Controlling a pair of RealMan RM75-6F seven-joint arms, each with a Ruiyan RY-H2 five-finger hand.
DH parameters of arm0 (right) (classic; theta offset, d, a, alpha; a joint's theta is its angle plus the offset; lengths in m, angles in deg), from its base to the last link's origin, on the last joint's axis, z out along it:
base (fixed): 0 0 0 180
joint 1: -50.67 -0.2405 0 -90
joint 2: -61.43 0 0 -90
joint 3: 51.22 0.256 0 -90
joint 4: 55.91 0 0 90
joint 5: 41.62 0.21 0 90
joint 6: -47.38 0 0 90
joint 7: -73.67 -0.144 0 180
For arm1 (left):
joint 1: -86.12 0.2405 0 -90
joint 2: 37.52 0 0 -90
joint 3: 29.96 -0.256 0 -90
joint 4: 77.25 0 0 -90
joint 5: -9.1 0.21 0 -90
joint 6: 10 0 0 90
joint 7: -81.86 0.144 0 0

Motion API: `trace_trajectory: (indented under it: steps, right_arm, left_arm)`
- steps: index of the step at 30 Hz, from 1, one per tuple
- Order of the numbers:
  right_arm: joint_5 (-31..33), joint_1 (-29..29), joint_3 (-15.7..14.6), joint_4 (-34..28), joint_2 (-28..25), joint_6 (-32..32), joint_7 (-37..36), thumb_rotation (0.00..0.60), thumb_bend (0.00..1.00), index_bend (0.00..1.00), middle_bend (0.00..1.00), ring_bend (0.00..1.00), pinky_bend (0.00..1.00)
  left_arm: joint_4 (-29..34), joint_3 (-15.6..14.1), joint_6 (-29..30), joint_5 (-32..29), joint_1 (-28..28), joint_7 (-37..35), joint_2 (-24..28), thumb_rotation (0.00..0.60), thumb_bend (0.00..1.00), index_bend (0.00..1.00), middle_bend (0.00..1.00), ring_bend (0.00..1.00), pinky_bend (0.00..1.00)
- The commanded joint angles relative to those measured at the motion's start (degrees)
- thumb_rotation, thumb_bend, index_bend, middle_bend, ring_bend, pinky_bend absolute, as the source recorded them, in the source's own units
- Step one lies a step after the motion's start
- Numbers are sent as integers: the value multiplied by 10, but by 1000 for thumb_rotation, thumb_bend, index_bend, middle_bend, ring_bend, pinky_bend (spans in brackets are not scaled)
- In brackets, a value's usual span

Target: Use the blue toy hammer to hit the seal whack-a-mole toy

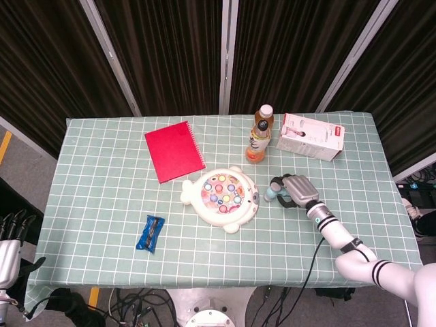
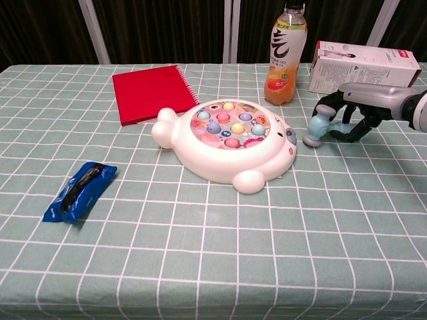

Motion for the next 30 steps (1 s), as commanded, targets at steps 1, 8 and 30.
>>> trace_trajectory:
  steps: [1, 8, 30]
  right_arm:
    - [-1, 2, 1, -8, -5, 0, 3, 600, 399, 268, 315, 189, 286]
    - [-9, 13, 3, -26, -14, -17, 7, 600, 399, 194, 249, 125, 233]
    - [-84, 313, -49, -317, -244, -467, 110, 600, 257, 25, 106, 8, 103]
  left_arm:
    - [0, 0, 1, 1, 0, 0, 0, 600, 35, 153, 62, 0, 0]
    - [0, 1, 3, 3, 0, -1, 2, 600, 34, 153, 63, 0, 0]
    - [-21, 17, 16, 15, -13, -6, -24, 600, 35, 148, 63, 0, 0]
